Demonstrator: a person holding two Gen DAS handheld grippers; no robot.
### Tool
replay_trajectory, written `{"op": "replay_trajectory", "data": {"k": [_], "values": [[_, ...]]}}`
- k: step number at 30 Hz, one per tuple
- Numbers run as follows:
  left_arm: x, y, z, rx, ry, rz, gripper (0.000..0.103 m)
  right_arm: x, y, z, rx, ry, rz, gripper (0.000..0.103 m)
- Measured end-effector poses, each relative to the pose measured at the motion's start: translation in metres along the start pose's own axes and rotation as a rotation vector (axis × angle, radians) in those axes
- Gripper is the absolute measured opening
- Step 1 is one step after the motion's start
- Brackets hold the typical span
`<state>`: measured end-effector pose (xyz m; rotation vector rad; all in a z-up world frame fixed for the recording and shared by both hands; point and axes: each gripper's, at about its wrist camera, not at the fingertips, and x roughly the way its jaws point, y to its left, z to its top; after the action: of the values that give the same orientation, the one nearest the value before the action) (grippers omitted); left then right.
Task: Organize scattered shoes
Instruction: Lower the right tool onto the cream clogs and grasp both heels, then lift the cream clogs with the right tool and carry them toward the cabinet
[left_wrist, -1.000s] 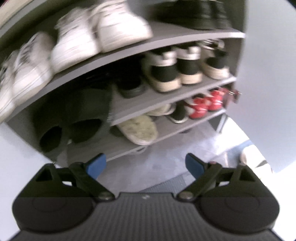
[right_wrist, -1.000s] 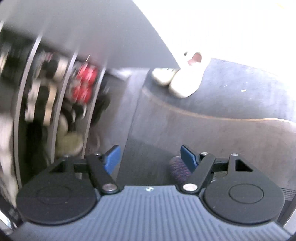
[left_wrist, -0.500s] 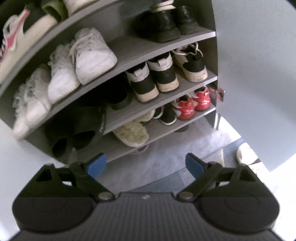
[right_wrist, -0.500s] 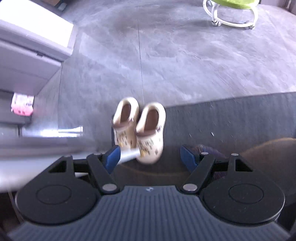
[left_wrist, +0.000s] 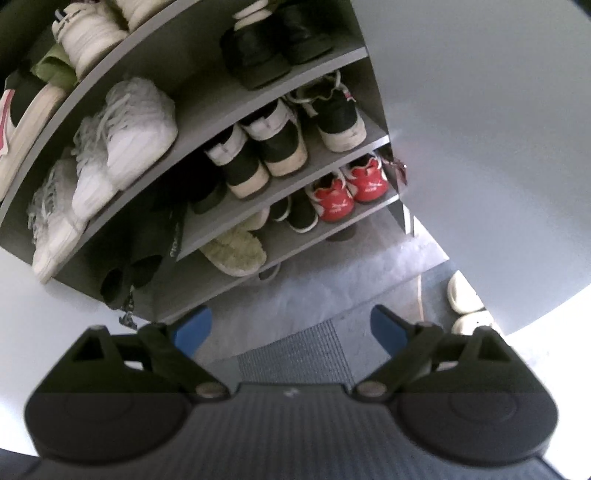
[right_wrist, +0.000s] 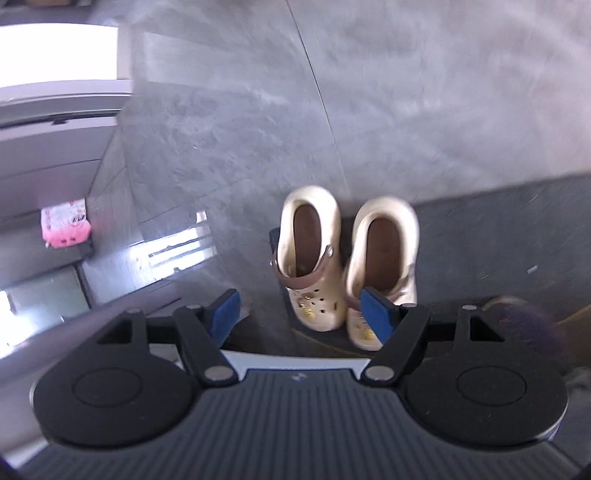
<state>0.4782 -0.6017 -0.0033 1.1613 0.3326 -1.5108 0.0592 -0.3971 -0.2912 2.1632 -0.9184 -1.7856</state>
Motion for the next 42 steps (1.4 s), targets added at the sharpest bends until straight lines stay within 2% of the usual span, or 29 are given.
{"op": "replay_trajectory", "data": {"k": [1, 2, 4, 5, 7, 9, 12, 17, 19, 20, 21, 23, 24, 26, 31, 34, 35, 37, 38, 42], "values": [[0.005, -0.002, 0.002, -0.014, -0.003, 0.0, 0.094, 0.013, -0.001, -0.003, 0.021, 0.002, -0.001, 0.074], [0.007, -0.004, 0.003, -0.017, -0.009, 0.009, 0.094, 0.046, -0.008, -0.001, 0.092, 0.014, 0.005, 0.074], [0.016, -0.011, 0.004, -0.007, -0.034, 0.033, 0.094, 0.074, -0.019, 0.005, 0.177, 0.033, 0.021, 0.074], [0.022, -0.015, 0.005, 0.007, -0.053, 0.049, 0.095, 0.093, -0.027, 0.007, 0.239, 0.044, 0.016, 0.074], [0.03, -0.02, 0.003, 0.023, -0.06, 0.052, 0.094, 0.136, -0.036, 0.008, 0.276, 0.07, -0.019, 0.074], [0.039, -0.024, -0.001, 0.035, -0.061, 0.06, 0.095, 0.165, -0.038, 0.01, 0.25, 0.089, -0.056, 0.074], [0.049, -0.026, -0.009, 0.04, -0.049, 0.072, 0.095, 0.199, -0.037, 0.011, 0.228, 0.113, -0.069, 0.074], [0.054, -0.026, -0.018, 0.035, -0.04, 0.092, 0.094, 0.235, -0.035, 0.009, 0.177, 0.192, -0.149, 0.075], [0.053, -0.029, -0.018, 0.041, -0.043, 0.093, 0.095, 0.238, -0.031, 0.008, 0.177, 0.195, -0.176, 0.075], [0.052, -0.03, -0.018, 0.046, -0.045, 0.093, 0.094, 0.24, -0.025, 0.008, 0.159, 0.205, -0.194, 0.073], [0.051, -0.032, -0.017, 0.047, -0.049, 0.094, 0.094, 0.242, -0.018, 0.007, 0.122, 0.222, -0.213, 0.066], [0.049, -0.035, -0.015, 0.048, -0.054, 0.091, 0.094, 0.24, -0.016, 0.007, 0.129, 0.235, -0.212, 0.054], [0.048, -0.036, -0.014, 0.046, -0.052, 0.09, 0.094, 0.239, -0.015, 0.007, 0.125, 0.236, -0.212, 0.041], [0.045, -0.039, -0.014, 0.039, -0.044, 0.08, 0.095, 0.234, -0.014, 0.005, 0.103, 0.23, -0.22, 0.031], [0.039, -0.046, -0.016, 0.056, -0.027, 0.061, 0.094, 0.208, -0.011, -0.007, 0.047, 0.151, -0.208, 0.026], [0.032, -0.047, -0.017, 0.064, -0.033, 0.049, 0.094, 0.181, -0.018, -0.011, 0.06, 0.094, -0.196, 0.026], [0.03, -0.046, -0.018, 0.058, -0.038, 0.048, 0.094, 0.168, -0.02, -0.012, 0.057, 0.066, -0.188, 0.026], [0.012, -0.038, -0.018, 0.016, -0.103, 0.02, 0.096, 0.13, -0.018, -0.009, 0.004, -0.023, -0.195, 0.025], [0.008, -0.038, -0.018, 0.023, -0.105, 0.015, 0.097, 0.124, -0.017, -0.008, -0.008, -0.041, -0.199, 0.025], [-0.003, -0.038, -0.02, 0.055, -0.107, -0.023, 0.097, 0.057, -0.004, -0.001, -0.124, -0.165, -0.242, 0.025]]}}
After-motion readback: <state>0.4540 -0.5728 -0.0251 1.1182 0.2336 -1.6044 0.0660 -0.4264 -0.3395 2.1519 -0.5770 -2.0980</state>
